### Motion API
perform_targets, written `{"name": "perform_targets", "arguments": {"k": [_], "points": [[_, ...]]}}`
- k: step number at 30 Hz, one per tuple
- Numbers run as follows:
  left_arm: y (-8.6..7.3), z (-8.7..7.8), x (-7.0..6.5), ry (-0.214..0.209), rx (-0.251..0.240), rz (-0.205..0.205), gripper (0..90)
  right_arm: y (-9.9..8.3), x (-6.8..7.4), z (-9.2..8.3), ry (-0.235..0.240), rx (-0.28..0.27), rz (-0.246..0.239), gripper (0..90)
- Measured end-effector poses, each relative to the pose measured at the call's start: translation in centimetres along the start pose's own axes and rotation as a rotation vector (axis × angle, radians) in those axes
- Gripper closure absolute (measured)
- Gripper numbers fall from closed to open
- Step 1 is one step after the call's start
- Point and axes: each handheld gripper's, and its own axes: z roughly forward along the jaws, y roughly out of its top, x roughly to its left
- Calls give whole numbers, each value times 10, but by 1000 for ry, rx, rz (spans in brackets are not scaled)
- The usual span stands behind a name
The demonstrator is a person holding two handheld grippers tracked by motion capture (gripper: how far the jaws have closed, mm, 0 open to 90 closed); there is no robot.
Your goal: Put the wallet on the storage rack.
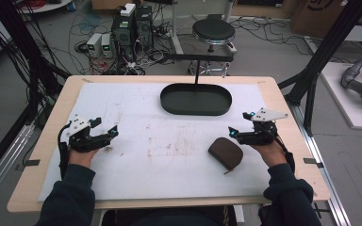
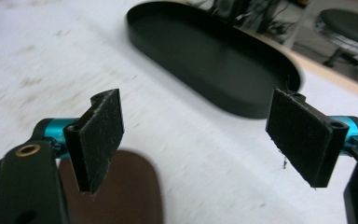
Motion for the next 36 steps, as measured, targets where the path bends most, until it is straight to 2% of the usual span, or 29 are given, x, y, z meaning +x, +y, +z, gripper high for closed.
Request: {"name": "perform_targets", "arguments": {"k": [5, 8, 10, 13, 15, 18, 21, 23, 24, 29, 34, 36], "points": [[0, 0, 0, -3, 0, 4, 239, -6, 13, 8, 50, 51, -36, 194], [1, 1, -1, -7, 4, 5, 241, -10, 17, 14, 101, 75, -32, 204], [1, 0, -2, -7, 5, 7, 242, -14, 20, 19, 137, 115, -37, 240], [2, -1, -5, -14, 0, 11, 243, -19, 22, 22, 154, 145, -28, 241], [2, -1, -7, -14, 0, 13, 244, -20, 22, 23, 157, 149, -35, 247], [2, 1, -8, -19, 3, 13, 245, -20, 24, 23, 208, 148, -36, 247], [1, 3, -8, -22, 12, 13, 245, -22, 25, 27, 210, 172, -41, 247], [1, 3, -8, -23, 16, 13, 246, -26, 25, 33, 219, 208, -38, 248], [1, 3, -8, -23, 16, 14, 246, -29, 25, 36, 236, 223, -35, 255], [1, 3, -8, -24, 14, 11, 247, -34, 21, 39, 266, 213, -7, 284], [1, 3, -9, -25, 14, 11, 249, -33, 14, 42, 271, 204, -48, 334], [1, 3, -9, -25, 14, 10, 249, -32, 9, 43, 241, 209, -54, 336]]}}
